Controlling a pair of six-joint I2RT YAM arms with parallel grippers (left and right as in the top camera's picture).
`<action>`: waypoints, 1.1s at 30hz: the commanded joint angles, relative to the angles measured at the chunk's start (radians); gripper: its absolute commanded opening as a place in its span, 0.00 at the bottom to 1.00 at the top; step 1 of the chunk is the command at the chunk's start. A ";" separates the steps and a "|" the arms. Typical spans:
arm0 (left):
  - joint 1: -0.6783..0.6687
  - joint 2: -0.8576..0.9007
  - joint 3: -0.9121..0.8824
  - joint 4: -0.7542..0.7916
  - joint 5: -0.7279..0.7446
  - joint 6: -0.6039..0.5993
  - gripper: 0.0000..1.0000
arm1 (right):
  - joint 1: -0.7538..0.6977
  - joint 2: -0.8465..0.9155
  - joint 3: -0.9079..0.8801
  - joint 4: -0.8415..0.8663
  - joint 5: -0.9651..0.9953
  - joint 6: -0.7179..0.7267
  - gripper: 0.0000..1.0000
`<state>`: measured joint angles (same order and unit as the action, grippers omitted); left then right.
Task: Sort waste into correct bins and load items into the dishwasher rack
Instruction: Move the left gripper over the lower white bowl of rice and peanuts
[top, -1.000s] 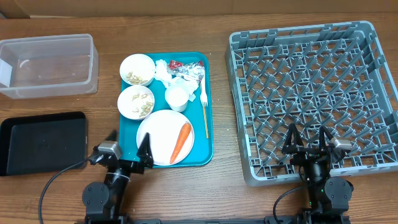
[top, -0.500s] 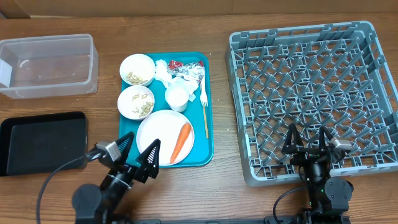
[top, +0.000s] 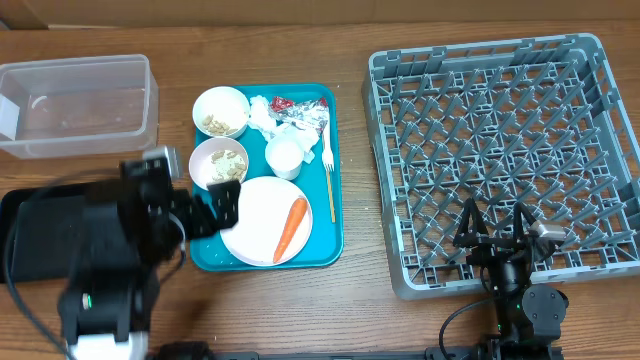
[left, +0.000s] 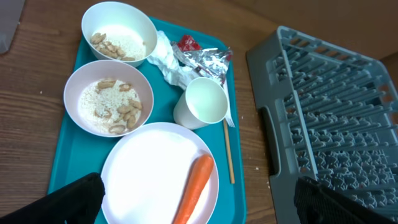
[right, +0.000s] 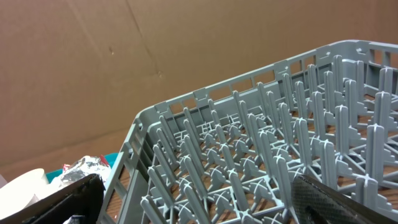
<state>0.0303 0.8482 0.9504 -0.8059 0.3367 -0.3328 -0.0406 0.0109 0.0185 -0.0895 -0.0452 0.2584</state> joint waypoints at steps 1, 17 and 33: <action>0.002 0.128 0.129 -0.011 0.073 0.043 1.00 | -0.006 -0.008 -0.010 0.008 0.000 0.004 1.00; 0.002 0.489 0.238 -0.153 -0.129 0.084 1.00 | -0.006 -0.008 -0.010 0.008 0.000 0.004 1.00; 0.000 0.794 0.238 -0.080 -0.266 0.114 1.00 | -0.006 -0.008 -0.010 0.008 0.000 0.004 1.00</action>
<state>0.0303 1.6180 1.1648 -0.8871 0.0914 -0.2543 -0.0402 0.0109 0.0185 -0.0891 -0.0448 0.2588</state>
